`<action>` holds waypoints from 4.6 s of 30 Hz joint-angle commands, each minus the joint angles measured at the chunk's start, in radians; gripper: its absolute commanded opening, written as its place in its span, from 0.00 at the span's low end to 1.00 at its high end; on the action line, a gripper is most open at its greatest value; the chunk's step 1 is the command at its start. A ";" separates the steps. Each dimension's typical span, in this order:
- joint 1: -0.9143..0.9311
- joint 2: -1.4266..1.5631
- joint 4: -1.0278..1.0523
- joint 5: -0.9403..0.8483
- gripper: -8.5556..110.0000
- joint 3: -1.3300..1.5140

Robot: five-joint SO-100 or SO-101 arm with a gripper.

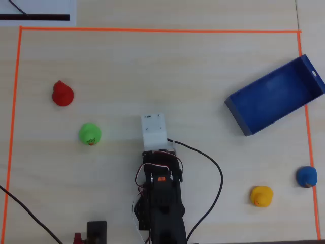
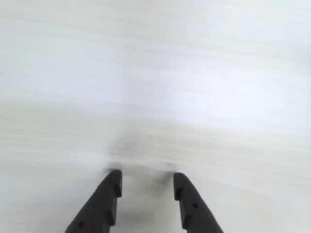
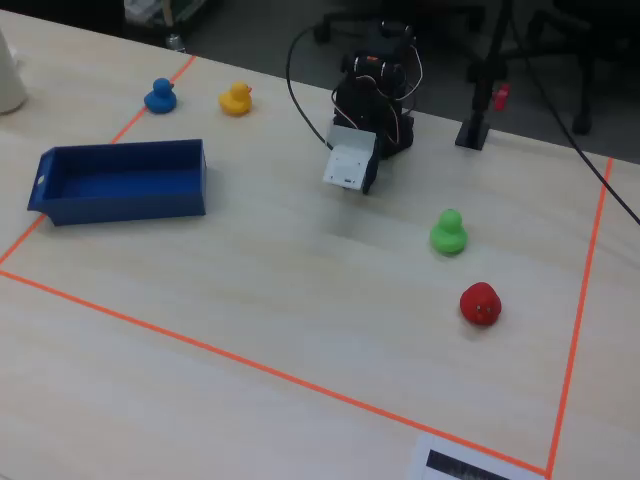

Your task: Grasp red duck and put it into box.

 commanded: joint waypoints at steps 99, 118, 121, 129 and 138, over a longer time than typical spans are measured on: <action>-0.508 -1.127 -1.167 0.118 0.17 -0.693; -0.638 -1.637 -1.758 0.236 0.23 -0.769; -0.627 -1.712 -1.761 0.244 0.24 -0.848; -0.584 -1.871 -1.744 0.239 0.26 -0.982; -0.580 -1.991 -1.706 0.265 0.26 -1.052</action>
